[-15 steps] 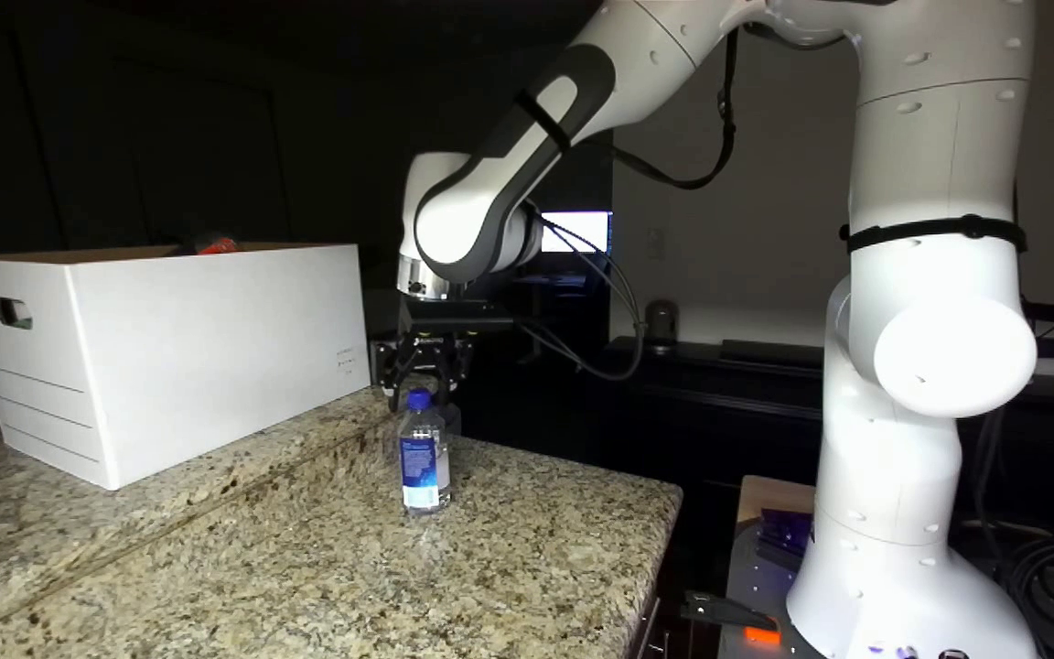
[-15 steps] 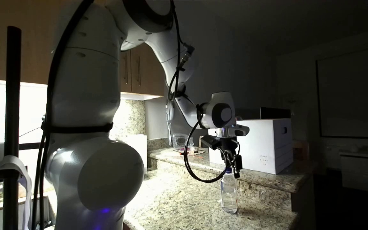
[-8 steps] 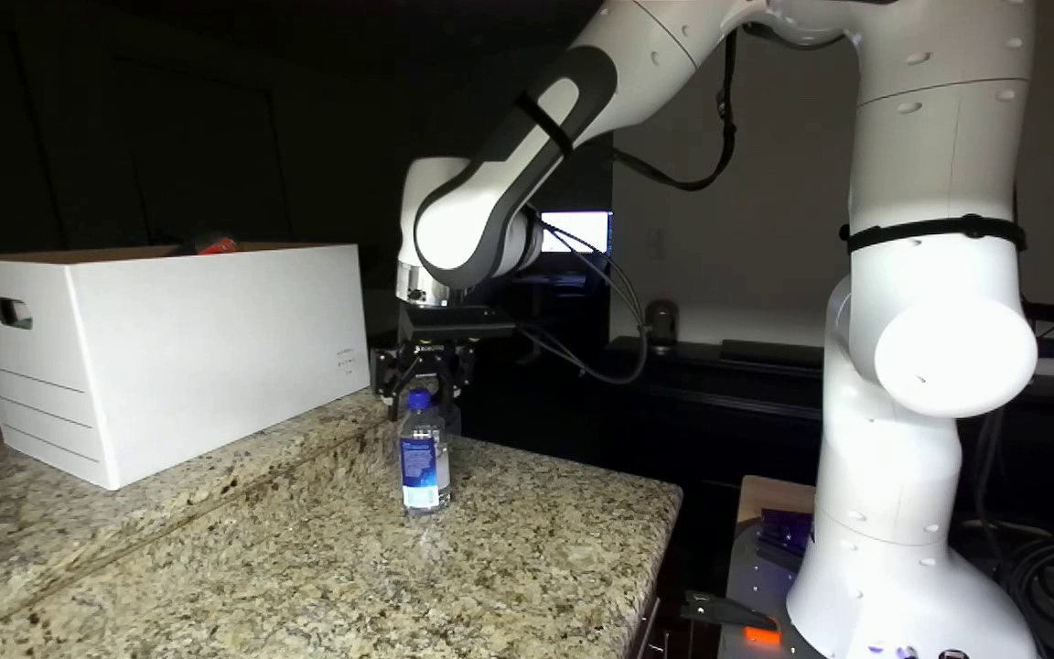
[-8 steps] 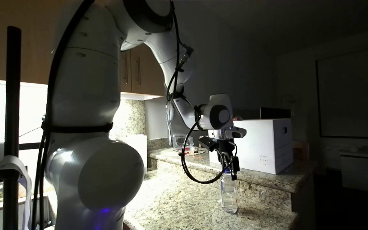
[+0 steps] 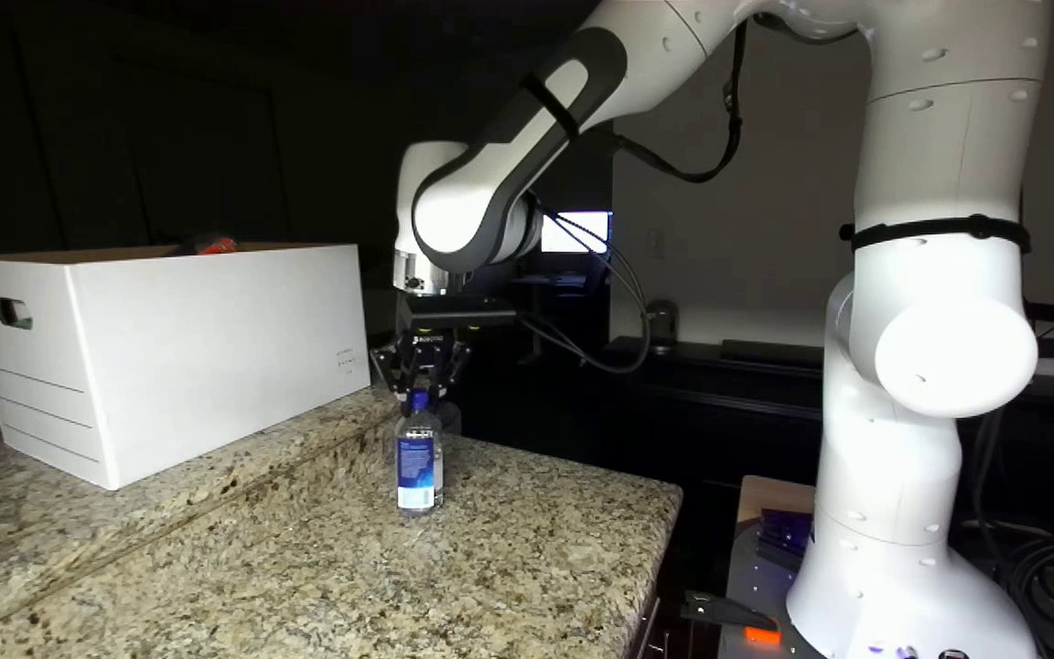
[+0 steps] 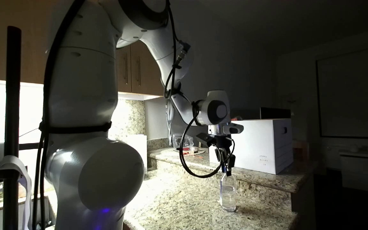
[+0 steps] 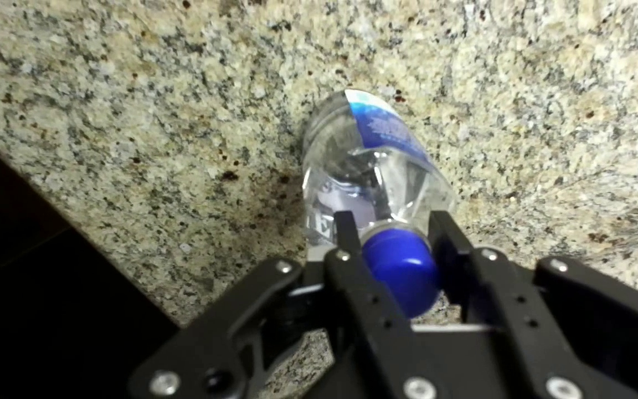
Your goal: Put the left and right bottles in the box
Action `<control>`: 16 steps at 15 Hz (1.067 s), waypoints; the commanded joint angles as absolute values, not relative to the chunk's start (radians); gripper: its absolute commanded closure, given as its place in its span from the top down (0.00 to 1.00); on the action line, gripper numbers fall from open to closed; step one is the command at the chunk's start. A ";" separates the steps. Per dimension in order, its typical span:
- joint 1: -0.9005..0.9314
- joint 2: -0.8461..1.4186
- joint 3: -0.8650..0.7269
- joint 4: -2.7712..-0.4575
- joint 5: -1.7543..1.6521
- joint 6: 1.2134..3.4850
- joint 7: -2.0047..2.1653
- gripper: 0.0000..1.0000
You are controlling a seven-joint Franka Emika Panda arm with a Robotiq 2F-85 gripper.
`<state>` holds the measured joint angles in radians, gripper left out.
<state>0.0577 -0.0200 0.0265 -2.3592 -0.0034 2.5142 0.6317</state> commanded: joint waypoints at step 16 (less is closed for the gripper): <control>0.086 -0.246 0.174 -2.237 -0.201 2.152 0.693 0.15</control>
<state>0.0803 -0.1573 0.1268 -2.2874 -0.1345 2.2869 0.6475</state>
